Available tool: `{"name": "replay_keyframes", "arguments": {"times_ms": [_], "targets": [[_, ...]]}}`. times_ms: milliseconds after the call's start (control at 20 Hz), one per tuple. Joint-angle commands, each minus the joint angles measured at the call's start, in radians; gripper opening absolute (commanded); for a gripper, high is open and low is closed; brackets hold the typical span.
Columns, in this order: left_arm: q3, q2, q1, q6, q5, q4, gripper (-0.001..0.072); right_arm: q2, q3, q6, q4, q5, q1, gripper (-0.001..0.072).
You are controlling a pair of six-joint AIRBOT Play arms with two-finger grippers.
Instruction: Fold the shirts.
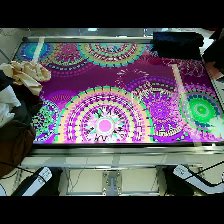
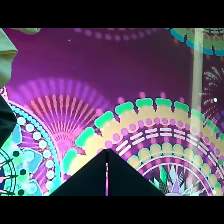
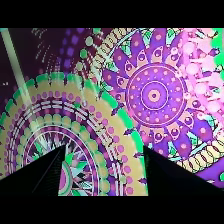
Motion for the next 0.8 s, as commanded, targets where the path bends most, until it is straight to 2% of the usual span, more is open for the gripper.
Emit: {"name": "replay_keyframes", "arguments": {"times_ms": [0, 750], "targets": [[-0.002, -0.002, 0.001, 0.001, 0.002, 0.000, 0.0010, -0.001, -0.001, 0.000, -0.001, 0.001, 0.000, 0.0552], [-0.003, -0.009, 0.001, 0.000, 0.000, 0.001, 0.0010, 0.000, 0.000, -0.012, -0.009, -0.033, 0.000, 0.0552]]}}
